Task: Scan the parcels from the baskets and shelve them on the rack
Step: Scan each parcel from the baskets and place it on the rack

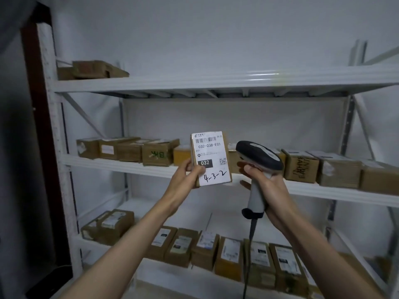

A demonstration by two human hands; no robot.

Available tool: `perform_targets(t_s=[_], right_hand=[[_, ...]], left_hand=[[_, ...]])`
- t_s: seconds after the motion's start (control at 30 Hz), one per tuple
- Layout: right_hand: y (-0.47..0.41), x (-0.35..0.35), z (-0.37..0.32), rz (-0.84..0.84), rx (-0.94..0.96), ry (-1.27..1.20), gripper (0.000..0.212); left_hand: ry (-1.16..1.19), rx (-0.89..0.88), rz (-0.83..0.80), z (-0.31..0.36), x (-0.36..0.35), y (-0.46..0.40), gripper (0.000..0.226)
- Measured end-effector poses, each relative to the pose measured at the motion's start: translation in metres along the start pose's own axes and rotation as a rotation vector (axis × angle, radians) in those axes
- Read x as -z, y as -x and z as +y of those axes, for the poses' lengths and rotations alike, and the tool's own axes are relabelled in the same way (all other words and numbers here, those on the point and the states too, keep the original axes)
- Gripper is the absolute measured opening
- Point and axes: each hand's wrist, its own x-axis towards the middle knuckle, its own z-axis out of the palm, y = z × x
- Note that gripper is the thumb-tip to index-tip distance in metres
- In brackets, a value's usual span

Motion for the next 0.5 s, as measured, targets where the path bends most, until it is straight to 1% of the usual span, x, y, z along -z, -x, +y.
perform_targets(t_s=[0.03, 0.13, 0.27, 0.33, 0.37, 0.4, 0.43, 0.5], right_hand=[[-0.003, -0.007, 0.000, -0.003, -0.006, -0.052, 0.046], [-0.006, -0.028, 0.001, -0.068, 0.004, -0.164, 0.029], [-0.006, -0.049, 0.003, -0.128, 0.014, -0.193, 0.030], [-0.007, -0.060, 0.003, -0.148, 0.008, -0.191, 0.028], [-0.008, -0.065, 0.003, -0.152, 0.004, -0.200, 0.027], [-0.009, -0.071, 0.002, -0.156, 0.001, -0.212, 0.027], [-0.010, -0.076, 0.001, -0.162, 0.000, -0.223, 0.028], [-0.014, -0.086, -0.002, -0.177, -0.002, -0.235, 0.031]], left_hand=[[0.012, 0.007, 0.005, 0.002, 0.003, 0.002, 0.047], [0.024, 0.028, 0.035, 0.004, 0.011, 0.009, 0.041], [0.038, 0.046, 0.117, 0.004, 0.026, 0.015, 0.027], [0.027, 0.041, 0.150, 0.006, 0.031, 0.016, 0.024], [0.037, 0.038, 0.164, 0.008, 0.034, 0.017, 0.027], [0.047, 0.032, 0.172, 0.010, 0.036, 0.017, 0.036], [0.048, 0.023, 0.178, 0.013, 0.039, 0.017, 0.051], [-0.023, 0.000, 0.199, 0.019, 0.042, 0.017, 0.081]])
